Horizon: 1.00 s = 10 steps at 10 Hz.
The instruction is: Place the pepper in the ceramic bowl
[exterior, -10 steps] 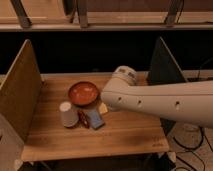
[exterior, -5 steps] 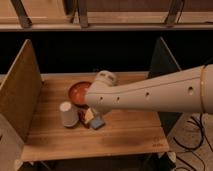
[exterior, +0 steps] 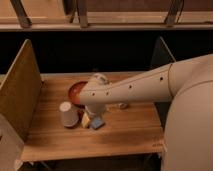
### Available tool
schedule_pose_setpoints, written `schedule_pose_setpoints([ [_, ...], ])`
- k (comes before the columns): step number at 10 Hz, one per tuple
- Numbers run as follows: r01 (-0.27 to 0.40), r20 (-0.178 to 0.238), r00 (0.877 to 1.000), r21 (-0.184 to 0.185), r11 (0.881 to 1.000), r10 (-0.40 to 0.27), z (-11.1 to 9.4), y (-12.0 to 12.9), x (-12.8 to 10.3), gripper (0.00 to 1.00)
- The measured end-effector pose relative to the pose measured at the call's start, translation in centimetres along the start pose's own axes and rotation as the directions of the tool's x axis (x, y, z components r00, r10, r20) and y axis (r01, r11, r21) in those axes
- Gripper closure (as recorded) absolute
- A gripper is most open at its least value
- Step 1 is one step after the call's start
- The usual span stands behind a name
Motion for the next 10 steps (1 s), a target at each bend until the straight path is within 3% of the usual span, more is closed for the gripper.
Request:
schedule_pose_setpoints([
  [5,0.028,-0.015,0.999,0.012,1.0,-0.028,0.3,-0.2,0.3,0.2],
  [10,0.146,-0.091,0.985,-0.04,0.988,-0.149,4.6,3.0,-2.2,0.23],
])
